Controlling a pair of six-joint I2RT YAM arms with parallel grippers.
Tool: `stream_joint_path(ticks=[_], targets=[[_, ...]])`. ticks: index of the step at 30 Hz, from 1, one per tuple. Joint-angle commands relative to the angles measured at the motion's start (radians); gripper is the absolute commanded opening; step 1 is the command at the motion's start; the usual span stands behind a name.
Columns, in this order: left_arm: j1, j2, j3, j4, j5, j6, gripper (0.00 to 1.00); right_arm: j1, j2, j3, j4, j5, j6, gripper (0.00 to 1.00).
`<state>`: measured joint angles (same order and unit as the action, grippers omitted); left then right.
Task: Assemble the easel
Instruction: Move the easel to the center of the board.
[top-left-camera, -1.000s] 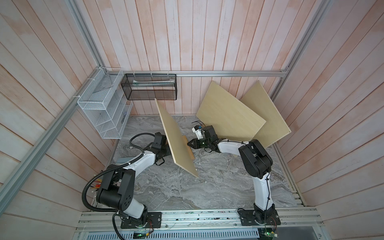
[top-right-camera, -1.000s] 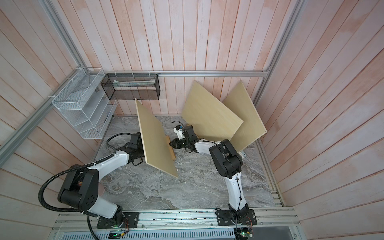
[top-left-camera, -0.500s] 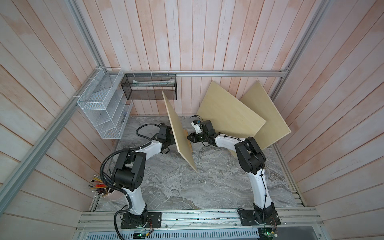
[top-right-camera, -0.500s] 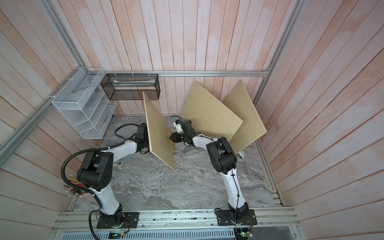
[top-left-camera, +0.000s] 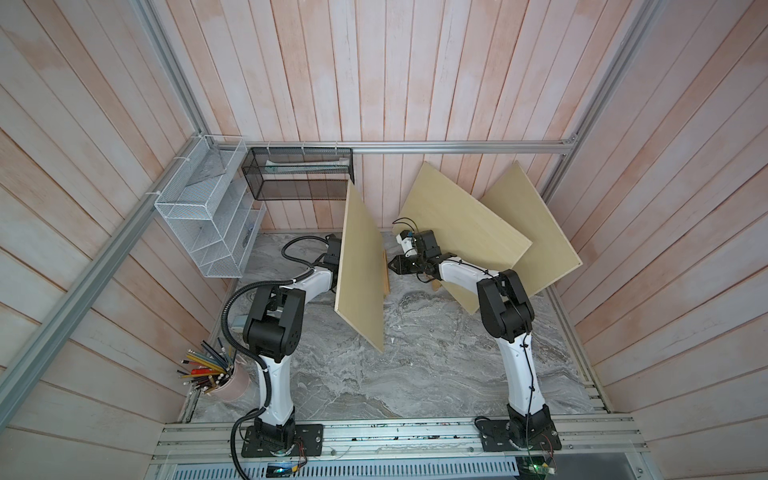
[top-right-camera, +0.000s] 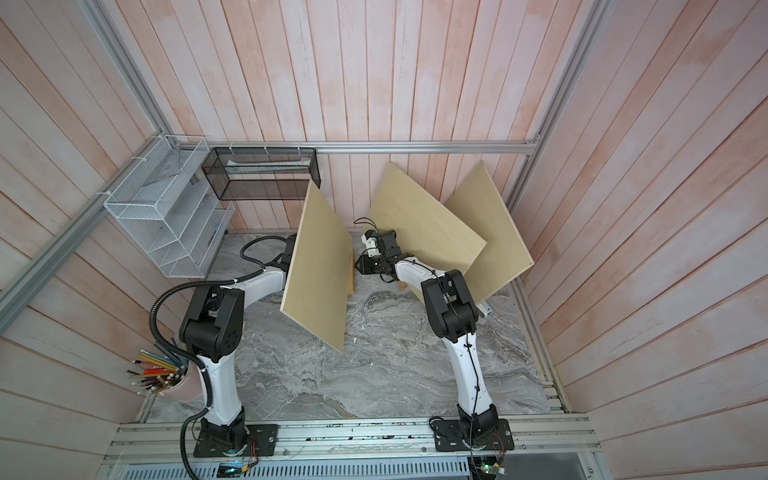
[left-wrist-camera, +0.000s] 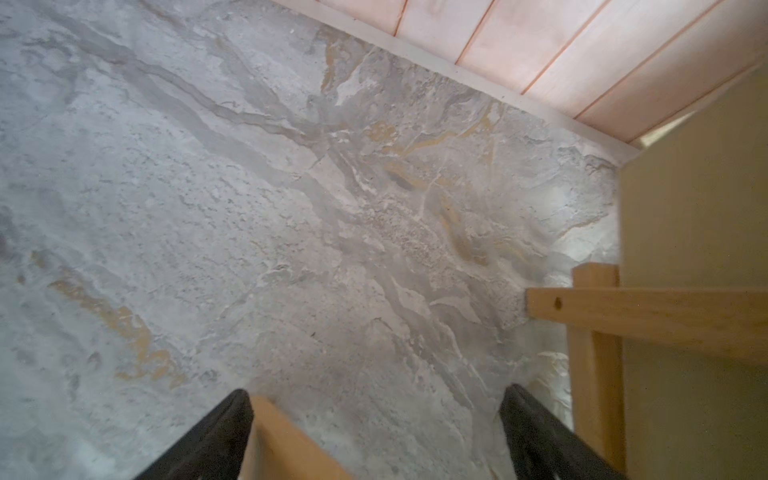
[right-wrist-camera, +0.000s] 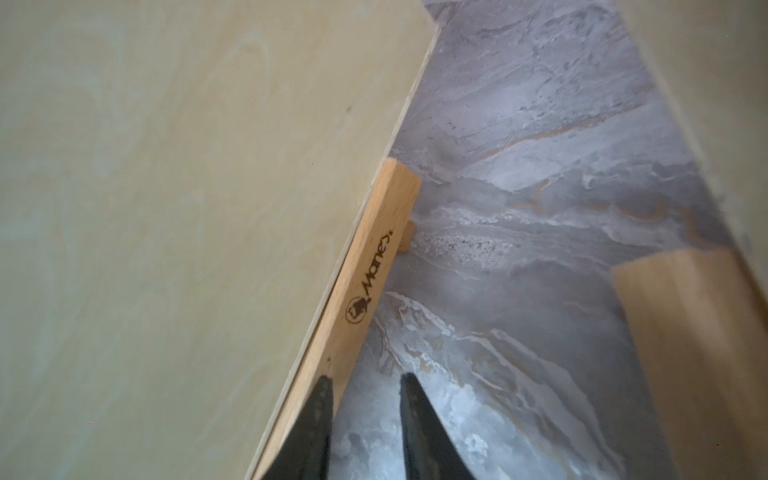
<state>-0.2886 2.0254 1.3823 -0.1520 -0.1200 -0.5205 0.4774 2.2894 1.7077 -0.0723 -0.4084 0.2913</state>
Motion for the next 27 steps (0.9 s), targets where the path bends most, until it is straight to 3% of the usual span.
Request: stream_joint_path(ticks=[1,10,19,27], targets=[[0.006,0.0,0.008,-0.063,-0.07,-0.011,0.97,0.007,-0.071,-0.049,-0.024,0.019,-0.029,0.38],[0.008,-0.069,-0.036,-0.093,-0.106,0.007,1.0,0.007,-0.298,-0.231,0.025,0.031,-0.057,0.51],[0.024,-0.173,-0.077,-0.122,-0.127,-0.037,1.0,0.007,-0.535,-0.448,0.056,0.034,-0.047,0.56],[0.066,-0.257,-0.164,-0.132,-0.145,-0.102,1.0,0.007,-0.627,-0.554,0.061,0.052,-0.033,0.58]])
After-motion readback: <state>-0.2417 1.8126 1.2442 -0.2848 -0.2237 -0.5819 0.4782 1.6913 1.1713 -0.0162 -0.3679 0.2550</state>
